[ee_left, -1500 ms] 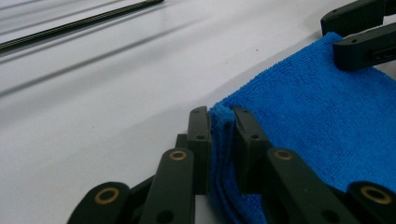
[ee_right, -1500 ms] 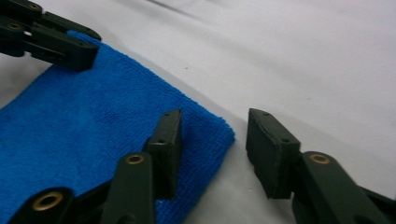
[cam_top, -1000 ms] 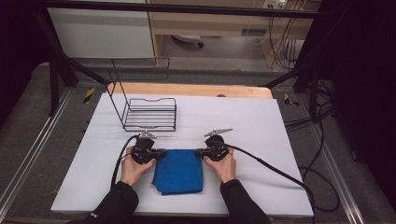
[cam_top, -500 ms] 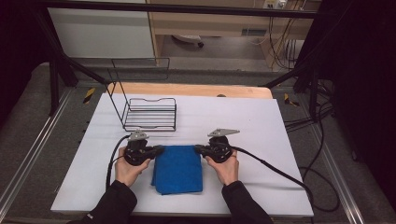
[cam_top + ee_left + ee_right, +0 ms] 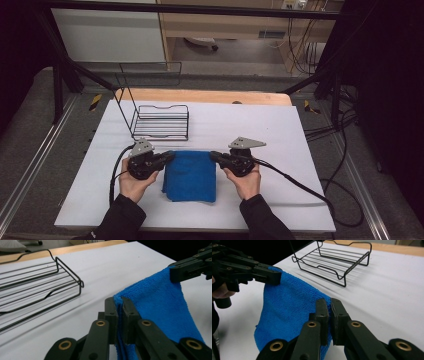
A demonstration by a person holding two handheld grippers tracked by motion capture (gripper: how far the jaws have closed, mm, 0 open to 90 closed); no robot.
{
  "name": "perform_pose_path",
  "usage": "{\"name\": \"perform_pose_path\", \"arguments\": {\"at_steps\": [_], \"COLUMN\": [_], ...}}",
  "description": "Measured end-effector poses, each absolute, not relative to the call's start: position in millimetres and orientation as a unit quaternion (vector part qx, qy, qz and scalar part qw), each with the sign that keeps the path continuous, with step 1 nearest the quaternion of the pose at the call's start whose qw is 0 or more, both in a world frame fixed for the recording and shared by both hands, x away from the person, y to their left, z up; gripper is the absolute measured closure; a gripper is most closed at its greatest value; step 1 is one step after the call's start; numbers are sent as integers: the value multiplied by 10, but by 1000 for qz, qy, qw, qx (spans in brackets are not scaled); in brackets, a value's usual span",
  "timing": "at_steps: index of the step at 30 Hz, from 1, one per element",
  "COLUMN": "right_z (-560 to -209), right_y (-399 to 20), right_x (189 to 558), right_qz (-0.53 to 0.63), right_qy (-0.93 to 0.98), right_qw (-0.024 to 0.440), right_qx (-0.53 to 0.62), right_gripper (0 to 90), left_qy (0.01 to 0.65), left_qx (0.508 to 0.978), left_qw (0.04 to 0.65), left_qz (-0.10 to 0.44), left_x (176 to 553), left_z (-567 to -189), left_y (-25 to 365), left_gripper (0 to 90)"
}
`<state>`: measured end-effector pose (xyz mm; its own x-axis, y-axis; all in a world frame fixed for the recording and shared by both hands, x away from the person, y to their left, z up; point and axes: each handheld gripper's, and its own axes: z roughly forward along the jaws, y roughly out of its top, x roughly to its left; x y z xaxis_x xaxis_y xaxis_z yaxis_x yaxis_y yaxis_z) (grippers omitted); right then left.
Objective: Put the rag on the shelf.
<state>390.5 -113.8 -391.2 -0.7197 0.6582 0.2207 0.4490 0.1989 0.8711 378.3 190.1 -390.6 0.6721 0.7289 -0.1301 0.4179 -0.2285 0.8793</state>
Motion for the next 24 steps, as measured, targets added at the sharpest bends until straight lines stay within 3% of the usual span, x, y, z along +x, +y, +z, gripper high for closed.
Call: {"name": "perform_pose_path", "arguments": {"at_steps": [24], "right_z": [-3487], "right_y": [-1114], "right_x": [3737], "right_qz": [562], "right_qy": [750], "right_qw": [152], "right_qx": [313], "right_gripper": [864], "left_qy": [352], "left_qx": [738], "left_qw": [537], "left_qz": [206], "left_x": [3632], "left_z": [-3499], "left_y": [1960], "left_gripper": [845]}}
